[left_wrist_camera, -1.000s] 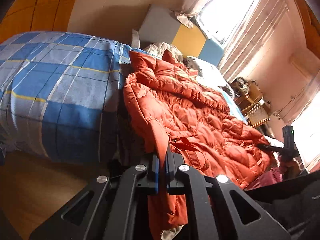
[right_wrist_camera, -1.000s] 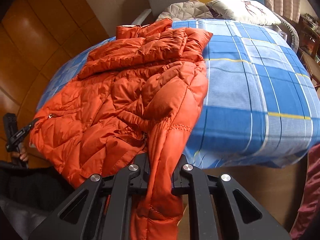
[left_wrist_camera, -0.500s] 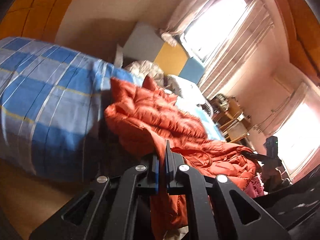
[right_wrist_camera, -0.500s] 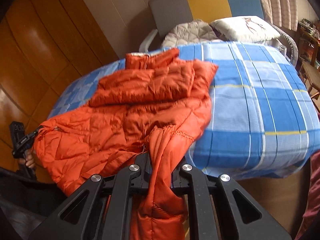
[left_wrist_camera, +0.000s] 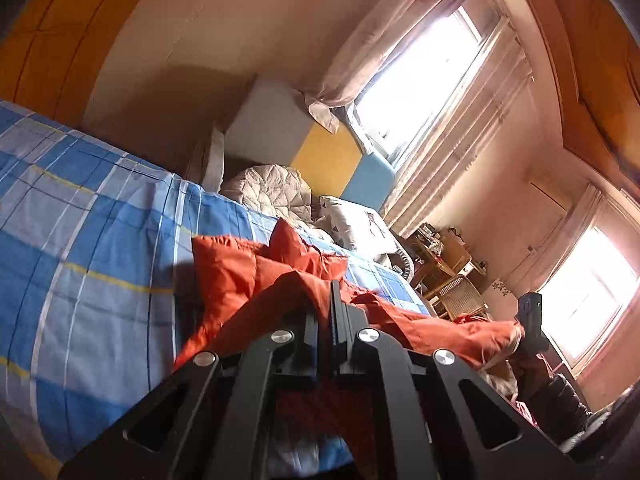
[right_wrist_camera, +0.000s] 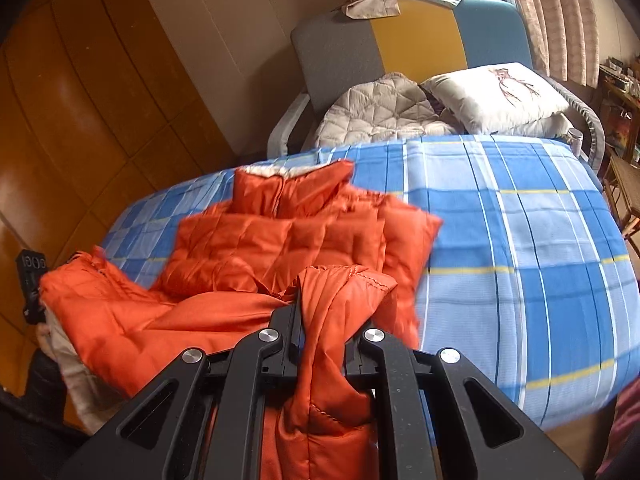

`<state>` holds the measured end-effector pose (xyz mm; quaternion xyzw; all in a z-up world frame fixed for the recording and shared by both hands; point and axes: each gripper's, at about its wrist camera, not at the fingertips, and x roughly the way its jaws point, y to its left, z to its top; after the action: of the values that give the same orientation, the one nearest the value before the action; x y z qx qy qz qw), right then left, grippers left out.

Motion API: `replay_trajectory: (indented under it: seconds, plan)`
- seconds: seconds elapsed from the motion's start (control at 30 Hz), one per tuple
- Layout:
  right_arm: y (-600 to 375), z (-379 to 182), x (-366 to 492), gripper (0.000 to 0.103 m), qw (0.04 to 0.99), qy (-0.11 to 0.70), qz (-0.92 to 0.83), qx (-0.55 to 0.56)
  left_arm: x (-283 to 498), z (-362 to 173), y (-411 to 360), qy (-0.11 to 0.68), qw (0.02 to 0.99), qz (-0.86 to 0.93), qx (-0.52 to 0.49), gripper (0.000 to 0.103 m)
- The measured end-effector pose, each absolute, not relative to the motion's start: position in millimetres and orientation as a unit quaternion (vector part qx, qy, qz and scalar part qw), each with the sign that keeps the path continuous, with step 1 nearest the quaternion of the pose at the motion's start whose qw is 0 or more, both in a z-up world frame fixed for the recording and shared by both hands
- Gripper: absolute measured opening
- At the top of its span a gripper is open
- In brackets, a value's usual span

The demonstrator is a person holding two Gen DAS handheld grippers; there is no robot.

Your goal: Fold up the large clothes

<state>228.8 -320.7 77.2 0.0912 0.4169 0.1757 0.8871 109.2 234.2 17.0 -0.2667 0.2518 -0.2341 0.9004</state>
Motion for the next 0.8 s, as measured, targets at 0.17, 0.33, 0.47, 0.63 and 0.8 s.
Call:
replay_trajectory:
  seconds: [0.17,0.33,0.47,0.63,0.8]
  plan:
    - [-315.1,67.3,268.5,0.011,0.886,0.42,0.17,0.095,155.4,11.0,233.4,0.265,0.898,-0.225,-0.27,0.004]
    - [-311.6,51.0,311.9,0.011,0.879,0.437,0.156,0.106,206.3,-3.1,233.6,0.288,0.892,-0.204,-0.283,0.004]
    - [-317.8,28.8,347.0,0.011,0.868,0.462,0.134,0.124,250.3,-24.2,235.3,0.318,0.883,-0.177,-0.298,0.004]
    - [-330.7,7.0,378.7,0.016,0.847,0.486,0.132,0.172,293.8,-53.5,235.8,0.357,0.873,-0.142,-0.299,0.004]
    - [-333.3,-5.9,395.0,0.025,0.837,0.491,0.129,0.205,319.7,-75.5,234.7,0.382,0.864,-0.126,-0.303,0.005]
